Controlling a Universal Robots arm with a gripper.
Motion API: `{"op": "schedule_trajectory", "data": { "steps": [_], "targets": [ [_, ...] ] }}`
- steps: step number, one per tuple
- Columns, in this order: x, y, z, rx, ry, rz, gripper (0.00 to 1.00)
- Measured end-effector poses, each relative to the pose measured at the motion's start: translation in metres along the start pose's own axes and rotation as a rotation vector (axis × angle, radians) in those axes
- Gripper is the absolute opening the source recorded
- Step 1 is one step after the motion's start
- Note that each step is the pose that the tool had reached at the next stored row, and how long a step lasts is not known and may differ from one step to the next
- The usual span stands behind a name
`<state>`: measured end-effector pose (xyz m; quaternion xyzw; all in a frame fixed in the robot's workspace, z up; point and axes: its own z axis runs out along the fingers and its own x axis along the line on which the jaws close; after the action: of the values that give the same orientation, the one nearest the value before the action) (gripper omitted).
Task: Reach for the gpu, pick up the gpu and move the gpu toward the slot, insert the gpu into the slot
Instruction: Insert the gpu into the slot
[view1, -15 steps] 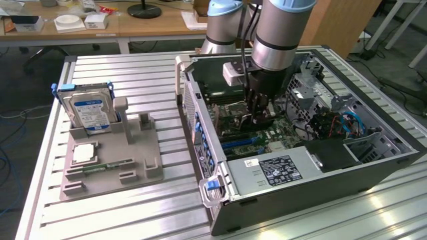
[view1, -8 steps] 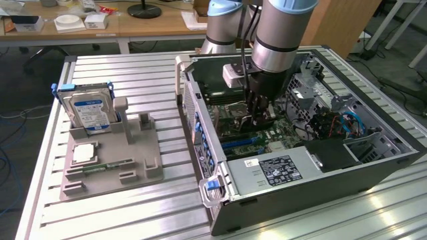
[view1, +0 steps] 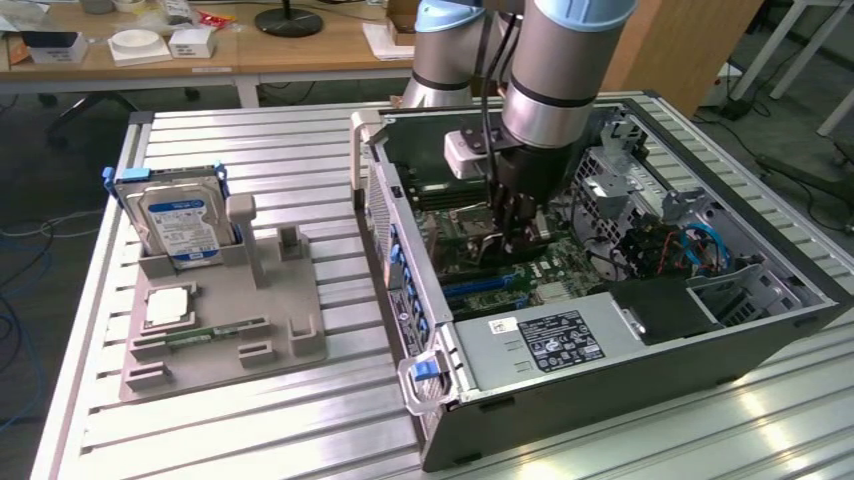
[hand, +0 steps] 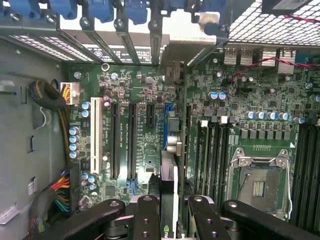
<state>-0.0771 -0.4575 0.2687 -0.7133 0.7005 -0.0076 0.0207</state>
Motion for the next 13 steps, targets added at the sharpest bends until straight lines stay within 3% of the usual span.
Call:
{"op": "schedule_trajectory", "data": {
  "steps": [3,5,6,13],
  "targets": [
    [0.0,0.0023,0.0014,-0.0001,0.0,0.0,0.27],
    [0.001,0.0036,0.0077,-0.0001,0.0002,0.0,0.27],
    [0.001,0.004,0.0103,0.0072,0.001,0.0,0.27],
    [0.002,0.0059,0.0109,0.0077,0.0009,-0.001,0.27]
  ]
}}
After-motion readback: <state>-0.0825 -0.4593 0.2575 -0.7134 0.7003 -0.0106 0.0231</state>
